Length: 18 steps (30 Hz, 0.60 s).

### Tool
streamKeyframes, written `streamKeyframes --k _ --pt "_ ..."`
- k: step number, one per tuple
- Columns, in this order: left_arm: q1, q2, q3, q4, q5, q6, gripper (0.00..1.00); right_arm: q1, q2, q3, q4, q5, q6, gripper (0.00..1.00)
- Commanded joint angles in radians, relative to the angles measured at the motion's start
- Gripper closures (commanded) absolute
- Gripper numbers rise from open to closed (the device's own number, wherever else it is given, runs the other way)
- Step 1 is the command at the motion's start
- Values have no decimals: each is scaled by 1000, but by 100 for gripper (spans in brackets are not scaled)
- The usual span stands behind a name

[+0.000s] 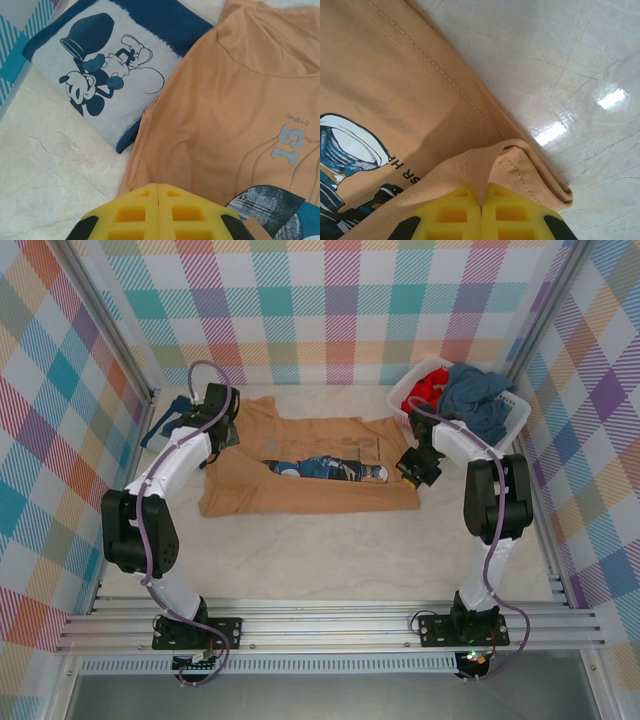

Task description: Fold and stack the t-shirts

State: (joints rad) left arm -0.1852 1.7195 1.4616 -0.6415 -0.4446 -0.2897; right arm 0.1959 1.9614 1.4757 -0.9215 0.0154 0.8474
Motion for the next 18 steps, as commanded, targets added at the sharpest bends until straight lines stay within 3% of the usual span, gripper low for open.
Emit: streamKeyframes --k 1,13,15,18 --pt "18 16 47 -26 -25 19 100 -6 12 36 -17 4 -21 100" --pt "21 45 64 -27 -20 25 100 -7 43 73 -22 -8 -27 100" --pt "23 57 73 -36 9 23 99 -7 50 74 -9 -26 -36 86" --pt "27 91 133 -121 11 -14 54 -7 37 86 -1 -39 -64 67"
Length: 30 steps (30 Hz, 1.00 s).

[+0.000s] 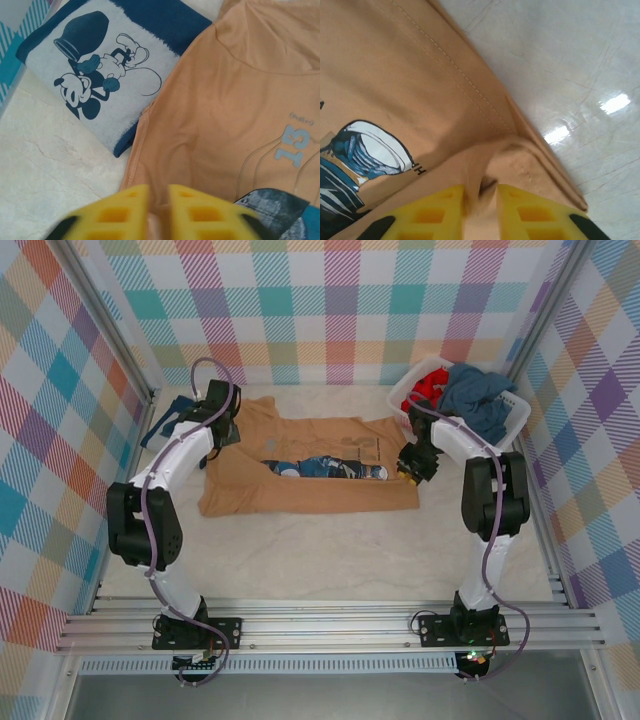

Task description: Fold and stack the t-shirts

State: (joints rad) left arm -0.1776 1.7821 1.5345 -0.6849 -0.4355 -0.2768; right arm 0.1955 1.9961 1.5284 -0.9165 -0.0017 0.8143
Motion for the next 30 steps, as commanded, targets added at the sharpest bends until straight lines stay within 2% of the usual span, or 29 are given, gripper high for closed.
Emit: streamKeyframes --k 1,4,8,13,16,19,22,26,30 --pt "20 31 77 -105 -5 -41 45 -7 -13 34 -7 -14 -40 62" --pt "41 5 89 -152 35 -81 30 -9 -81 12 -10 19 -57 50" --pt "113 -63 35 -208 135 -182 26 -28 -174 -77 -14 36 -51 44" --pt "165 -177 -182 -220 268 -264 33 -51 -275 -280 65 -9 -51 40" --pt "188 -211 -317 -215 323 -283 38 -56 -276 -356 142 -93 -79 43" --pt "248 -220 -425 -169 395 -298 42 -58 -258 -387 184 -149 -92 46" --pt "291 -204 -485 -121 421 -276 43 -60 -244 -408 206 -161 -88 47" --pt "301 -171 -512 -97 424 -249 44 -73 -223 -423 208 -158 -89 47" --pt "302 -155 -556 31 481 -247 44 -84 -214 -438 232 -175 -99 48"
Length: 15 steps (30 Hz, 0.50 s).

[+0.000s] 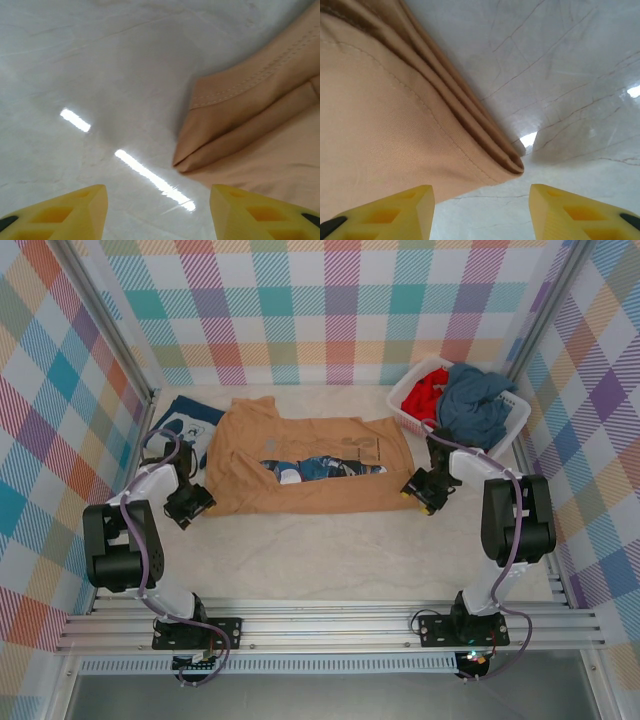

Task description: Fold and stack the t-shirts

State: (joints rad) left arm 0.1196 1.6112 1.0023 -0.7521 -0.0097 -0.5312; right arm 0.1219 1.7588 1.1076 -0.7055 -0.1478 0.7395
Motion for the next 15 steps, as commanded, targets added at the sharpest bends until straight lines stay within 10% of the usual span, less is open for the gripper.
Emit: streamKeyframes --k 1,15 --pt "4 18 -27 120 62 -3 44 -11 29 -13 14 -27 -30 48" --pt "3 56 -35 212 105 -3 73 -12 99 16 53 -22 -18 74"
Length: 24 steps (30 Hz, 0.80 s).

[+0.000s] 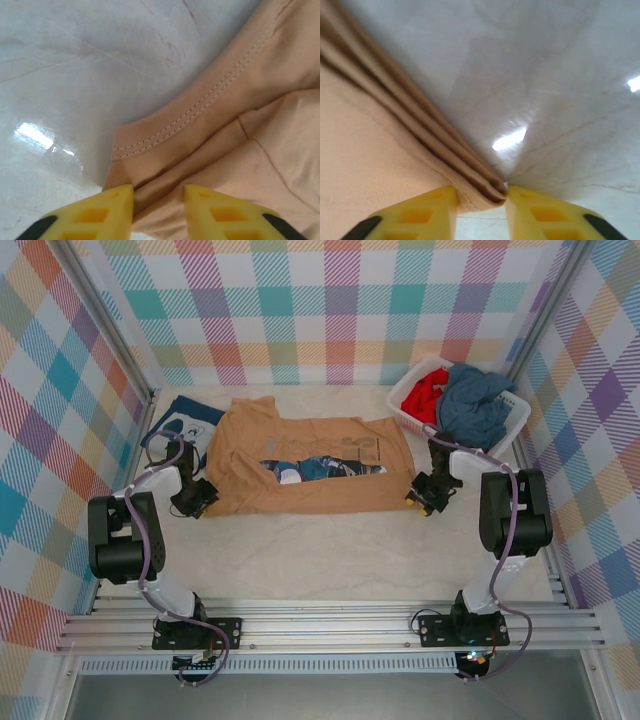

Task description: Fold and stack the t-shirts

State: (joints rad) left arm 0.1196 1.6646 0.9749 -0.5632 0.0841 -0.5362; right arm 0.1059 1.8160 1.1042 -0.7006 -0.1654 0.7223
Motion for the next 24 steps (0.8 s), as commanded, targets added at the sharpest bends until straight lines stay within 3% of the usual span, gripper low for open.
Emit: streamKeyframes --k 1,4,7,9,15,20,24 --pt "3 3 -1 23 7 3 76 3 42 22 50 -3 -1 79" --pt "4 -1 15 15 5 12 81 4 43 32 48 8 -4 89" --pt "5 -16 26 -5 -5 32 91 4 32 36 46 23 -10 99" --pt "4 -24 28 -22 -21 45 99 3 26 40 31 42 -12 100" --pt "3 -62 38 -99 -98 59 100 3 -12 32 -26 86 -10 100" --pt "-18 -179 15 -109 -34 91 66 2 -36 0 -30 75 -8 100" --pt "-30 -196 -46 -119 26 99 59 3 -22 10 -45 76 -9 100"
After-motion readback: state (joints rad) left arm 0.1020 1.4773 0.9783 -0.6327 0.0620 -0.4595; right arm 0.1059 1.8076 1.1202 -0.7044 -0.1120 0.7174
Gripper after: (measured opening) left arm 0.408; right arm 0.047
